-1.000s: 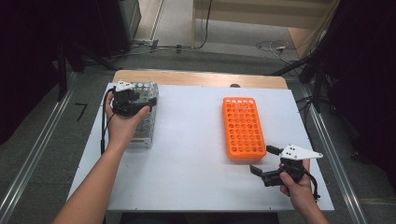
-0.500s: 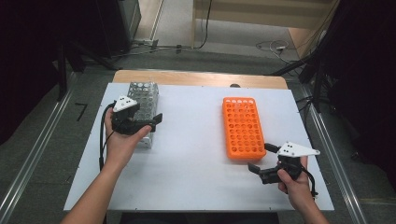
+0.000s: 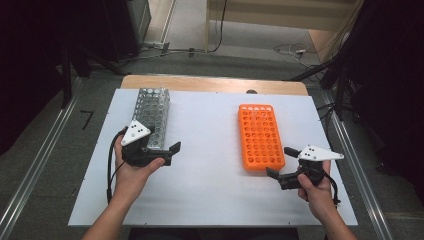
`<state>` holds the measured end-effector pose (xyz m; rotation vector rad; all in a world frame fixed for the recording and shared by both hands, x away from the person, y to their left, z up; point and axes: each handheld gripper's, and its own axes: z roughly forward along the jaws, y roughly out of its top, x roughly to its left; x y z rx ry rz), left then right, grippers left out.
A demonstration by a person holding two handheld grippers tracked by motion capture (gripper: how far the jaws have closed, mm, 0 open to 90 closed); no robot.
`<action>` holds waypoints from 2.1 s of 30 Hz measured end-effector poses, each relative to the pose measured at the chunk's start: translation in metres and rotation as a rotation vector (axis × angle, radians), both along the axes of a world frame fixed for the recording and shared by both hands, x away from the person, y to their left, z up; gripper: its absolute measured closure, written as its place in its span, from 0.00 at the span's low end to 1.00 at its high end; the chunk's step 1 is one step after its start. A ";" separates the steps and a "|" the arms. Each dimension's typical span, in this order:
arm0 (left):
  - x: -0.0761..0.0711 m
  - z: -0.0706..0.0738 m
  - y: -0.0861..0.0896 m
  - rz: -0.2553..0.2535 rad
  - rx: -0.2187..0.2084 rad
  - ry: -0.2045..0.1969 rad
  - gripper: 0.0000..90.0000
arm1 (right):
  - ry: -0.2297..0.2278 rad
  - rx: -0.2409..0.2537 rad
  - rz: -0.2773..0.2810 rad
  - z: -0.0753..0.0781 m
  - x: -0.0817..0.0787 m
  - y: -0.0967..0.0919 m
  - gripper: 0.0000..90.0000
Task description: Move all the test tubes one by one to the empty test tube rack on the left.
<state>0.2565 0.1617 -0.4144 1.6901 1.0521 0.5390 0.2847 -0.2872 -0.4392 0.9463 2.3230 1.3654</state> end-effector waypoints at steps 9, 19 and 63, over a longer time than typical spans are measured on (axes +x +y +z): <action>-0.023 -0.012 -0.011 -0.041 -0.031 0.008 0.00 | 0.000 0.003 -0.004 0.007 0.019 0.006 0.00; -0.031 -0.018 -0.013 -0.059 -0.047 0.016 0.00 | 0.022 0.025 -0.006 0.010 0.045 0.010 0.02; -0.033 -0.024 -0.018 -0.070 -0.036 0.032 0.00 | 0.102 -0.148 -0.130 -0.017 0.146 0.036 0.76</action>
